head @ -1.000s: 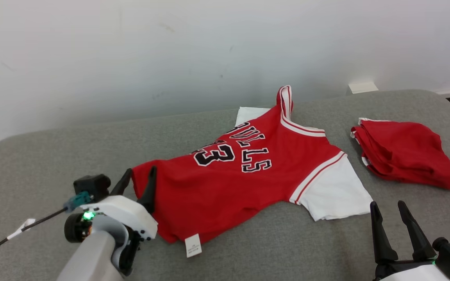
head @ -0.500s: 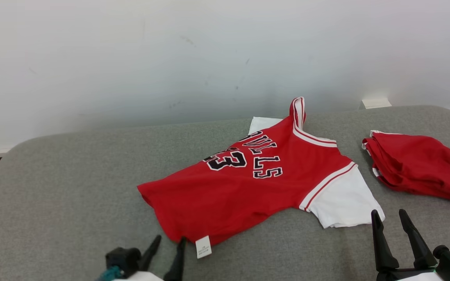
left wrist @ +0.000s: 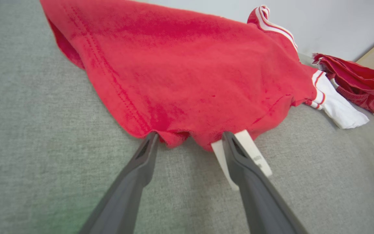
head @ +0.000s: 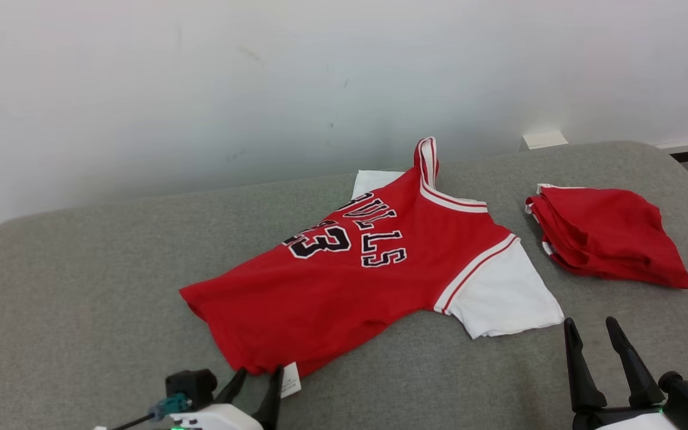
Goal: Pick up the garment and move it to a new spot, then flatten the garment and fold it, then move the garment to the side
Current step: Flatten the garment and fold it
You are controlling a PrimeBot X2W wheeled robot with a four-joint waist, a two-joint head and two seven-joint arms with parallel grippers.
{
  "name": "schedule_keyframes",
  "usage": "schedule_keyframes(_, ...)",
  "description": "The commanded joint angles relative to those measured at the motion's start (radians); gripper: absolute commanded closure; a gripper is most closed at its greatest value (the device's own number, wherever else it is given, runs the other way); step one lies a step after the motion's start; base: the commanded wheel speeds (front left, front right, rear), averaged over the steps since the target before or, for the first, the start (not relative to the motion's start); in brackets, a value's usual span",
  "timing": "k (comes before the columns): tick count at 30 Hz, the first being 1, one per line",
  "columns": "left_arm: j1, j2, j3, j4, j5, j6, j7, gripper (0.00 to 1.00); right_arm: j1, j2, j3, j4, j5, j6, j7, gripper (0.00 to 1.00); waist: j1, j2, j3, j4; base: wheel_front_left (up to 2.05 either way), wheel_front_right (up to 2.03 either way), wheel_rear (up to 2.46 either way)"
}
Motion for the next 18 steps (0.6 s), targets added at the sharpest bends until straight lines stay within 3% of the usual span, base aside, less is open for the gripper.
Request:
schedule_keyframes(1,-0.019,0.009,0.009,0.023,-0.013,-0.004,-0.003,0.02,-0.009,-0.004,-0.004,0.002,0.002,0.0,-0.003,0.0,0.0,-0.0001,0.008,-0.011,0.0,0.0,0.0)
schedule_keyframes(4,-0.035,0.012,0.018,0.063,-0.027,-0.006,0.001,0.24,-0.011,-0.002,-0.006,0.005,0.001,0.0,-0.003,0.0,0.0,-0.0001,0.011,-0.019,0.0,0.0,0.0)
schedule_keyframes(7,-0.047,0.012,0.022,0.092,-0.038,-0.008,-0.003,0.31,-0.013,-0.001,-0.009,0.007,0.0,0.0,-0.003,0.0,0.0,-0.0001,0.011,-0.023,0.0,0.0,0.0)
schedule_keyframes(8,-0.051,0.011,0.023,0.101,-0.044,-0.008,-0.004,0.51,-0.013,0.0,-0.01,0.008,-0.001,0.0,-0.003,0.0,0.0,-0.0001,0.011,-0.023,0.0,0.0,0.0)
schedule_keyframes(10,-0.06,0.009,0.022,0.114,-0.049,-0.013,-0.009,0.65,-0.013,0.002,-0.011,0.011,-0.002,0.0,-0.003,0.0,0.0,-0.0001,0.01,-0.021,0.0,0.0,0.0)
schedule_keyframes(12,-0.071,0.007,0.023,0.129,-0.051,-0.016,-0.014,1.0,-0.016,0.004,-0.007,0.013,-0.004,0.0,-0.003,0.0,0.0,-0.0001,0.008,-0.019,0.0,0.0,0.0)
schedule_keyframes(18,-0.087,0.004,0.012,0.141,-0.048,-0.024,-0.034,1.0,-0.02,0.004,-0.006,0.015,-0.006,0.0,-0.003,0.0,0.0,-0.0001,0.0,-0.015,0.0,0.0,0.0)
